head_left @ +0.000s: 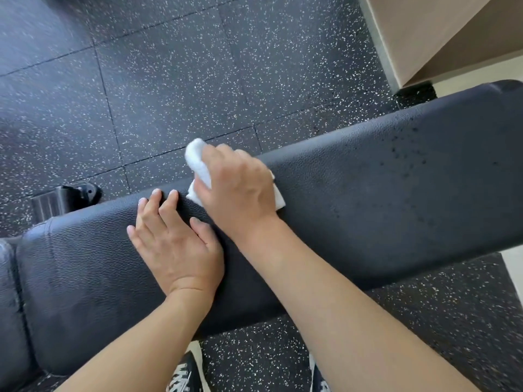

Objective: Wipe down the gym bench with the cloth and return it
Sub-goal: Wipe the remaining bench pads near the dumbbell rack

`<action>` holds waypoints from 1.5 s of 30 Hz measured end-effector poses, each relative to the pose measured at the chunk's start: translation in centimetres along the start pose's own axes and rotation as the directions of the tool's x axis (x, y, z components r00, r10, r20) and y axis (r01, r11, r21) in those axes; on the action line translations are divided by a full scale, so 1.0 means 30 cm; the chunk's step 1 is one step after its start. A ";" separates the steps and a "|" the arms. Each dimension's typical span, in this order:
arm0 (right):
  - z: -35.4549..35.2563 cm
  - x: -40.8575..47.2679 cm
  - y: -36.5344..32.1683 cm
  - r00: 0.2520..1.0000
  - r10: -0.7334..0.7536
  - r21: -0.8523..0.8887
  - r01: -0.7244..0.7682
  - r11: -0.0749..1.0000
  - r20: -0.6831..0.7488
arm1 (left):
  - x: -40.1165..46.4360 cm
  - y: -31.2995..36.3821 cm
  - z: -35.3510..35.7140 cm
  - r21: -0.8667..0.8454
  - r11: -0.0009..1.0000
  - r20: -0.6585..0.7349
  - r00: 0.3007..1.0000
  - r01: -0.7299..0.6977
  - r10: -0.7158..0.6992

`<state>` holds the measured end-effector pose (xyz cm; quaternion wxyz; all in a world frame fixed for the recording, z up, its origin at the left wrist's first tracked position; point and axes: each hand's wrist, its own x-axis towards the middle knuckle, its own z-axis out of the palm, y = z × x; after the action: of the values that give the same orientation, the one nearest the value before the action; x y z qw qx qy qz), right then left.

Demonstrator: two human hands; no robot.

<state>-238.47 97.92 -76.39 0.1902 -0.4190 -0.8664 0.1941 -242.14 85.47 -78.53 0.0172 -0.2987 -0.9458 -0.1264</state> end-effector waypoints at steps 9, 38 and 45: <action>-0.196 -0.087 0.331 0.990 -0.134 -0.103 0.128 0.986 -0.052 | -0.002 0.001 -0.001 0.005 1.000 0.007 1.000 0.000 0.000; -0.083 -0.024 0.136 0.965 0.213 -0.168 -0.238 0.957 -0.155 | -0.005 0.000 -0.013 -0.050 0.998 0.039 0.999 0.031 -0.029; -0.004 -0.066 -0.034 0.989 -0.151 0.040 0.150 0.988 0.004 | -0.005 -0.007 -0.008 -0.048 0.999 0.017 1.000 0.023 -0.022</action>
<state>-237.93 95.78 -76.12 0.2096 -0.3479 -0.8922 0.1978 -242.15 85.16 -78.36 0.0009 -0.2893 -0.9459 -0.1470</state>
